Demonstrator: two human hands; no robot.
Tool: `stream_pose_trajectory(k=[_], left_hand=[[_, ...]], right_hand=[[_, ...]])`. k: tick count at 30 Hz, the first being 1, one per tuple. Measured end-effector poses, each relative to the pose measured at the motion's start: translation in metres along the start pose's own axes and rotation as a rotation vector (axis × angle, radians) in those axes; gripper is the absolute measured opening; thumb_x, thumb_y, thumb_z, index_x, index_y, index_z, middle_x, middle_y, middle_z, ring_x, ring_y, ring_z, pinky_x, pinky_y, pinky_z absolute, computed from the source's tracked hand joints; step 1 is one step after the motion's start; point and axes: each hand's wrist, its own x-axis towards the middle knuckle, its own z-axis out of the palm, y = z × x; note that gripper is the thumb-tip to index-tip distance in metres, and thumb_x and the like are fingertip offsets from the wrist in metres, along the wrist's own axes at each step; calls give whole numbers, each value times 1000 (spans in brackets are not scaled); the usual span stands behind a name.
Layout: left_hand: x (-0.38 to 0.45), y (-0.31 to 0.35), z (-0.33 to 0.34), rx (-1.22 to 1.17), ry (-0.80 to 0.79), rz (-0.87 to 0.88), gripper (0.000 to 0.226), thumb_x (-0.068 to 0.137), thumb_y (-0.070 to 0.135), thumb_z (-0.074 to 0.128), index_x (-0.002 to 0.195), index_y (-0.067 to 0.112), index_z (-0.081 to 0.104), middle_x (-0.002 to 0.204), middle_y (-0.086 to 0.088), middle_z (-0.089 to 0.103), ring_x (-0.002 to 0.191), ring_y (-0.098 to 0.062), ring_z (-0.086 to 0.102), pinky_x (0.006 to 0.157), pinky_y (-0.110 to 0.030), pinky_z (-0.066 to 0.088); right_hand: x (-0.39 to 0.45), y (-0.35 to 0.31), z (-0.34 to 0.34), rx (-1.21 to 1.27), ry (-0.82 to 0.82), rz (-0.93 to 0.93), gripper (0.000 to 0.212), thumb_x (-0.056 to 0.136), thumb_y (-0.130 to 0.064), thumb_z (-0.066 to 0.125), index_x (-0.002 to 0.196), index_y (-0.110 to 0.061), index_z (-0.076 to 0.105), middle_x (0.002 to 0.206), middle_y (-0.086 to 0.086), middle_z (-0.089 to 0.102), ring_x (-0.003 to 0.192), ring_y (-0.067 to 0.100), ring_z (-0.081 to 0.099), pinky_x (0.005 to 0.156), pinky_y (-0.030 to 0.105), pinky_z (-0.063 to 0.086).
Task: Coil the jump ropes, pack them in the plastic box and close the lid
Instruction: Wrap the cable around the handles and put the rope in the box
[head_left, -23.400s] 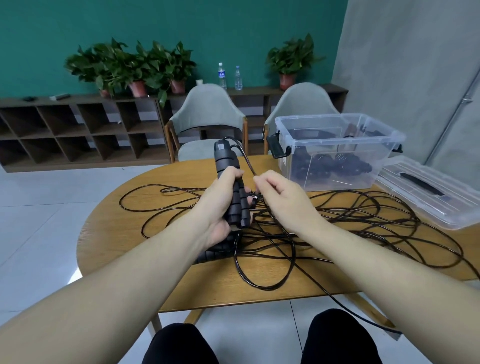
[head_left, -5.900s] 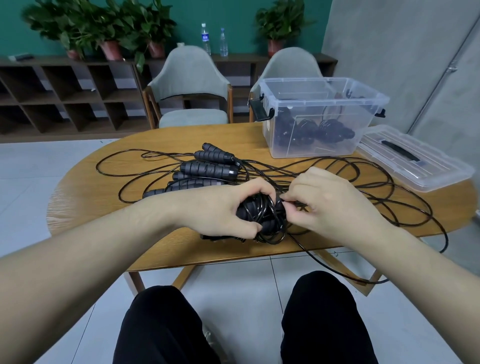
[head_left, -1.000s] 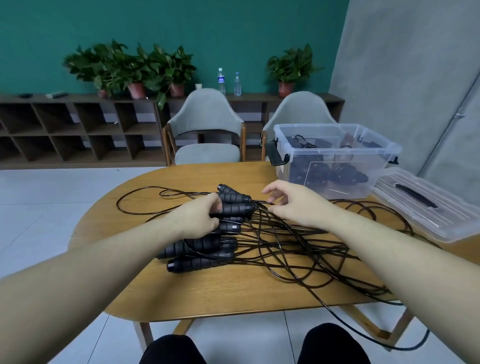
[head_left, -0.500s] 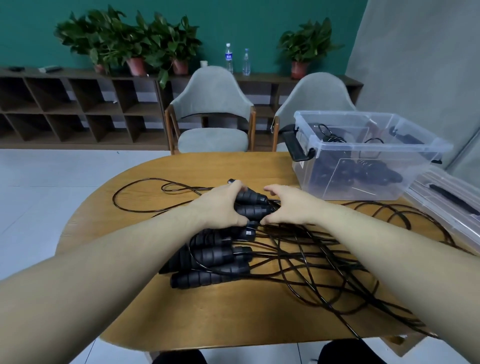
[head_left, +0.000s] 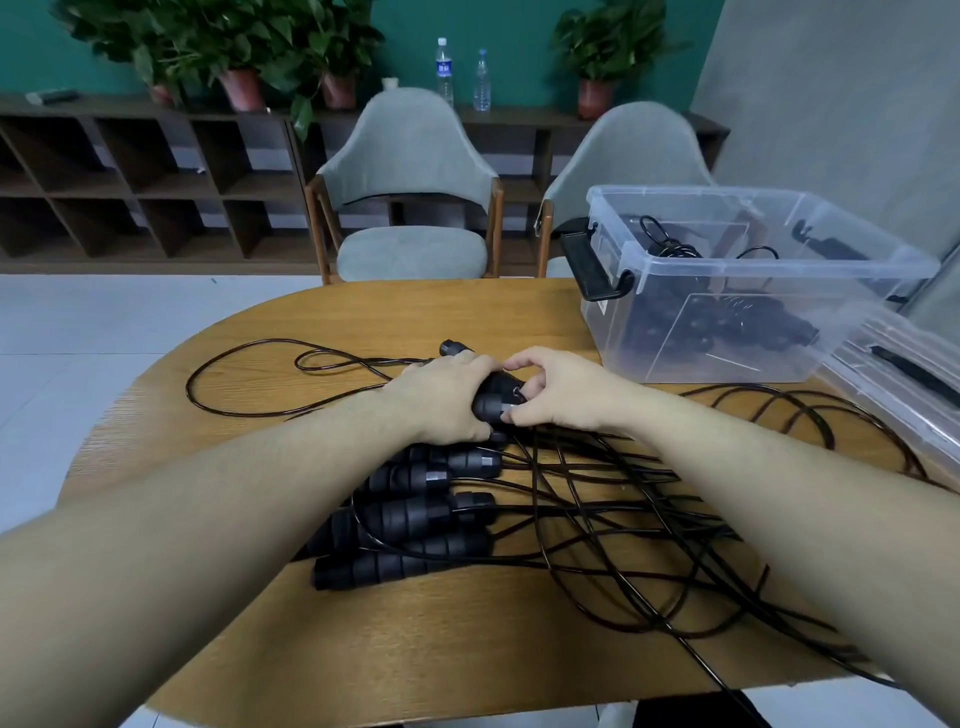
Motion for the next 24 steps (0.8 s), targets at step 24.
stream_pose_trajectory(k=[24], left_hand=[[-80,64,-64,-231,378,-79,57,73,53,70,120,41,39,109,2,46,96,-25,52,100,-56,45]], right_hand=[[-138,-32,-65,480,0,-129,9,92,-30,68,85,-27,71,58,-7,35,51,10,28,47,22,22]])
